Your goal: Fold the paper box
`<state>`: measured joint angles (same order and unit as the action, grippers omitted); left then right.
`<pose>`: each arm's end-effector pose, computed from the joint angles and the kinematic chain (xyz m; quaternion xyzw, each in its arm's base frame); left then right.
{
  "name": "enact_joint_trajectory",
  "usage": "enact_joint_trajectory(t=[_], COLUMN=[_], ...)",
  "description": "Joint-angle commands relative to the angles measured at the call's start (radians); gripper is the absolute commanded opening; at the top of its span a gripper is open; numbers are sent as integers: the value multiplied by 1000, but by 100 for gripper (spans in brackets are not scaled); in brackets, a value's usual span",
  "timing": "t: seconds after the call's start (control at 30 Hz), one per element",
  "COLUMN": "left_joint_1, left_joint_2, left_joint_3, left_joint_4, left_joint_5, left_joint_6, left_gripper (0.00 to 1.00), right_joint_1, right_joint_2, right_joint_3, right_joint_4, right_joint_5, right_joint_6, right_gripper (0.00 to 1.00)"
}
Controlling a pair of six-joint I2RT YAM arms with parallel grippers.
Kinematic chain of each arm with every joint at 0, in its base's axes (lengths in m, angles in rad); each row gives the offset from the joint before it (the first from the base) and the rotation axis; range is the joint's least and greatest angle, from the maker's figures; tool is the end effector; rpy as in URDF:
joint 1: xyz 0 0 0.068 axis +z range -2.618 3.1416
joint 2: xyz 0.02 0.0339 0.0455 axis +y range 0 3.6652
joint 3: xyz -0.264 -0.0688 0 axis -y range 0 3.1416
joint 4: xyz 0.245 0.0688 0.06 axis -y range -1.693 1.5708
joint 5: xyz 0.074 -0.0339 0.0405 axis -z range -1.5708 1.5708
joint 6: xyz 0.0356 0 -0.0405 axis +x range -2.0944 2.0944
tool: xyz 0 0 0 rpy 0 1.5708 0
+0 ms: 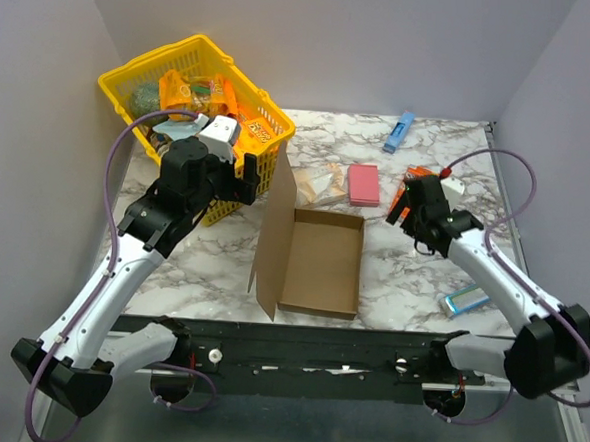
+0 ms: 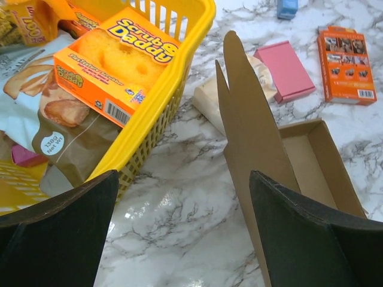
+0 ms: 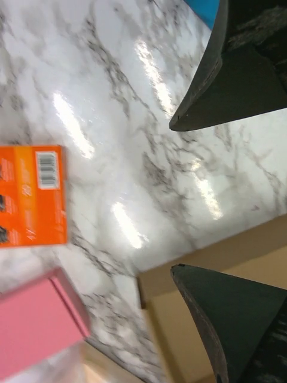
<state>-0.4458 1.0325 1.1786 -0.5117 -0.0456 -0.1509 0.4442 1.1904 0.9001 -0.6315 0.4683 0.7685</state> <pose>0.1998 -0.0937 0.3960 0.1082 0.8166 -0.1486 0.5471 0.2217 0.0877 0.2617 0.2218 0.8979 -0.0040 0.3802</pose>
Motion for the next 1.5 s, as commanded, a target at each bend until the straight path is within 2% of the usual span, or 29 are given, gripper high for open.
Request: enact_joint_trajectory(t=[0.0, 0.13, 0.23, 0.47, 0.7, 0.93, 0.97, 1.07, 1.17, 1.2, 1.47], left_joint_1=[16, 21, 24, 30, 35, 39, 39, 41, 41, 41, 39], left_joint_2=[-43, -63, -80, -83, -69, -72, -72, -74, -80, -81, -84], left_joint_3=[-42, -83, -120, -155, -180, -191, -192, -191, -183, -177, -132], left_joint_4=[99, 125, 156, 176, 205, 213, 214, 213, 208, 202, 185], left_joint_5=[-40, -65, -68, -65, -36, -23, -22, -17, -20, -20, 0], left_joint_6=[-9, -4, 1, 10, 1, -4, -4, -3, 1, 4, -6], left_gripper=[99, 99, 99, 99, 99, 99, 99, 99, 99, 99, 99], right_joint_1=[-116, -159, -185, -246, -269, -297, -302, -305, -303, -305, -305], right_joint_2=[208, 406, 527, 672, 744, 768, 773, 773, 788, 804, 778], right_joint_3=[124, 291, 358, 488, 539, 504, 513, 513, 537, 545, 507], right_joint_4=[36, 41, 41, 12, 27, 93, 87, 101, 40, 24, -25], right_joint_5=[-68, -60, -74, -92, -118, -166, -181, -191, -194, -195, -232], right_joint_6=[-141, -155, -152, -183, -281, -290, -287, -291, -293, -290, -324], right_gripper=[100, 100, 100, 100, 100, 100, 95, 94, 95, 100, 99])
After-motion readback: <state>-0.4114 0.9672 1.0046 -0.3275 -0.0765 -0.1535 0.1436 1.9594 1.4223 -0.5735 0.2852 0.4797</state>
